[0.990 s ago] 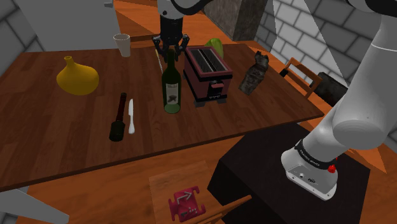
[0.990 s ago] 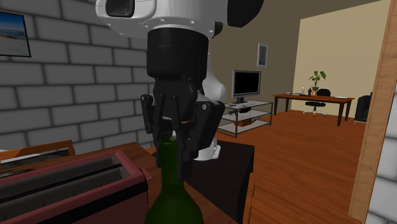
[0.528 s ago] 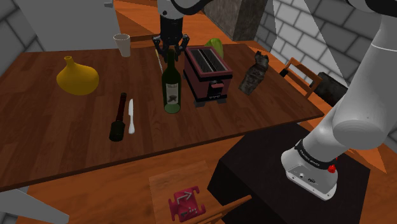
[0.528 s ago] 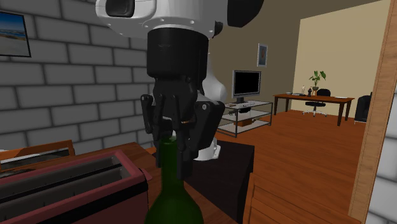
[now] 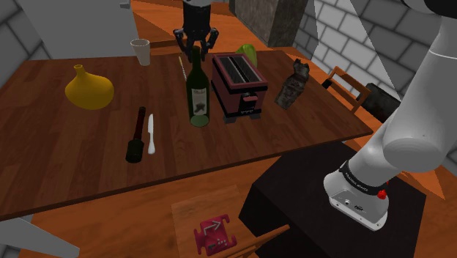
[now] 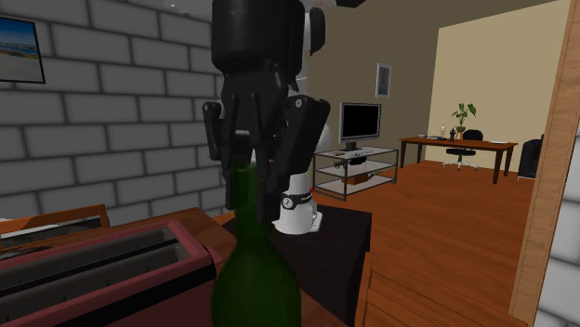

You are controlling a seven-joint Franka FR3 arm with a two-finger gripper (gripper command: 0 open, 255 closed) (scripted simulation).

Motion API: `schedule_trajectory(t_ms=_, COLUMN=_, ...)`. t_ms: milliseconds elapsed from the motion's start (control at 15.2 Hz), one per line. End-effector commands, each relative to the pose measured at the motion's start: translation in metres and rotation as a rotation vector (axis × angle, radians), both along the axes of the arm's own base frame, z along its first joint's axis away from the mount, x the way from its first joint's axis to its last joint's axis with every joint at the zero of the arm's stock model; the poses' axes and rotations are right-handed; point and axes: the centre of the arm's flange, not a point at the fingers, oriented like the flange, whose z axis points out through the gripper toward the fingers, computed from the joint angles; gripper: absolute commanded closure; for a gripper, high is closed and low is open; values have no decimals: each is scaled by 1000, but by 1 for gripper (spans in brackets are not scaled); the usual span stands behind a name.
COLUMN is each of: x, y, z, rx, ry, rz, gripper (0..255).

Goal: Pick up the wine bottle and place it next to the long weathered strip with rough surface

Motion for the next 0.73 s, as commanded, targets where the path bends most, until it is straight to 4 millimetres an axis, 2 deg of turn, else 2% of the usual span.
schedule_trajectory(t_ms=0, x=-1, y=0, z=11, rx=0, ry=0, rz=0, gripper=255)
schedule_trajectory(t_ms=660, x=-1, y=0, z=64, rx=0, ry=0, rz=0, gripper=255)
